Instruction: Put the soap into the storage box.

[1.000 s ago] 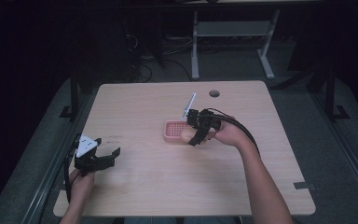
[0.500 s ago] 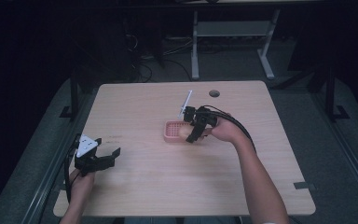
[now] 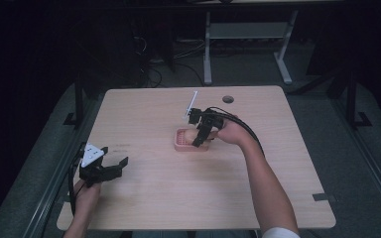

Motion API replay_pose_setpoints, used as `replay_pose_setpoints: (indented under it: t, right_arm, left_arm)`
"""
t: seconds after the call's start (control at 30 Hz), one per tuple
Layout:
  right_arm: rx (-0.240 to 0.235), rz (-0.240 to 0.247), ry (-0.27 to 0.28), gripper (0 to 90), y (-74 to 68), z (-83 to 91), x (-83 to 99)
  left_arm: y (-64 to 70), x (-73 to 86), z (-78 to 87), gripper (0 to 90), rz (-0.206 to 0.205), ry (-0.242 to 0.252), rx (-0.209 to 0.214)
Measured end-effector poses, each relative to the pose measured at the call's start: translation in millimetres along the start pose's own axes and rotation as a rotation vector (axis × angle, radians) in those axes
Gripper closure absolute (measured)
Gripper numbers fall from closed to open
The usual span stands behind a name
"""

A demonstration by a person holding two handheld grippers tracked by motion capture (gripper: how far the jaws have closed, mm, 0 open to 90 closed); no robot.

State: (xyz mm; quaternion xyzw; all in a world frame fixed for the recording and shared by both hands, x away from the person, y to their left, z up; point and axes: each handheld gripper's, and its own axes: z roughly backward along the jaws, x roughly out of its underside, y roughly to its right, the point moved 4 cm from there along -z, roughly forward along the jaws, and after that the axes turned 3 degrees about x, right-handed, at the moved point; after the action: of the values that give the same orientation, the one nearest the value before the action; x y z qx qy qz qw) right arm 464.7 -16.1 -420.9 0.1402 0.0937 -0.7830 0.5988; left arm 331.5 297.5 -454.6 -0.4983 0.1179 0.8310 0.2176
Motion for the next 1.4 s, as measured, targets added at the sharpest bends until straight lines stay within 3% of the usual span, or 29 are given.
replay_pose_setpoints:
  t: [0.3, 0.4, 0.63, 0.93, 1.4]
  right_arm:
    - [0.003, -0.002, -0.031, 32.0, 8.0, -6.1, -10.5]
    - [-0.009, -0.008, -0.017, 32.0, 10.5, -7.7, -14.6]
    - [-0.014, -0.008, -0.053, 32.0, 17.2, -18.4, -22.2]
    - [-0.024, -0.015, -0.088, 32.0, 21.0, -33.6, -22.7]
    - [-0.031, -0.034, -0.096, 31.9, 25.1, -40.0, -19.1]
  left_arm:
    - [-0.1, 0.1, -0.1, 14.2, -0.003, -0.004, -0.001]
    - [-0.5, 0.0, 0.5, 14.2, -0.004, -0.001, -0.002]
    - [-2.8, 0.9, 1.0, 14.2, 0.011, 0.001, -0.006]
    - [-4.5, 0.4, 2.2, 14.2, 0.019, 0.007, -0.009]
    - [-5.8, 0.4, 2.5, 14.2, 0.023, 0.008, -0.013]
